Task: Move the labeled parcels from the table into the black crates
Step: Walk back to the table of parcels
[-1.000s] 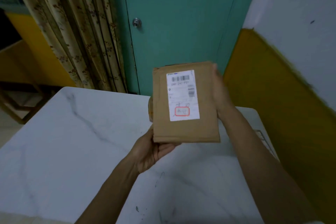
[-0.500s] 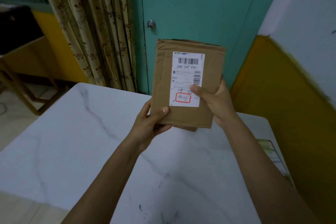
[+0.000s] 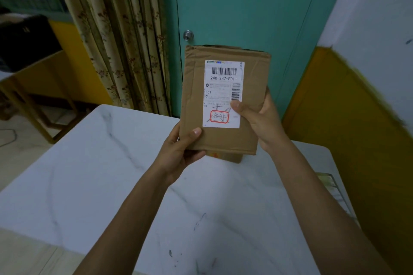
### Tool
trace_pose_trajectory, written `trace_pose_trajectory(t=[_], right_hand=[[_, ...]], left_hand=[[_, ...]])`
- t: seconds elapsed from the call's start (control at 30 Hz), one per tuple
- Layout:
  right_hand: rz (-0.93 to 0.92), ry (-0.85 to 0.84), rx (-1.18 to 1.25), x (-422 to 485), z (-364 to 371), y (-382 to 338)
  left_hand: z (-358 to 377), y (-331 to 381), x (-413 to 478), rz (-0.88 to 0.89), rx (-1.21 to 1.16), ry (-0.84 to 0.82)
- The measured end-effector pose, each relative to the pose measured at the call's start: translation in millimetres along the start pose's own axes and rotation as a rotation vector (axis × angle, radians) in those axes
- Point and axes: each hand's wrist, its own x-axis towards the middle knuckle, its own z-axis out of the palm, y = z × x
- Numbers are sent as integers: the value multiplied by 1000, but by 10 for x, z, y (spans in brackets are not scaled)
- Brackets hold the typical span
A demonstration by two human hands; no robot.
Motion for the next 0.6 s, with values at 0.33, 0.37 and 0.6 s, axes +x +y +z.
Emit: trace_pose_trajectory(t=[0.33,0.37,0.6], right_hand=[[-13,-10,14,-69,-203,-17],[-6,-17,22,-72,-218,-13],[16,-91,27,18,-212,1]], left_hand=[[178,-163,-53,11,-4,-9],[188,-176,-58,14,0,-8],[214,-208,-96,32,11,52]])
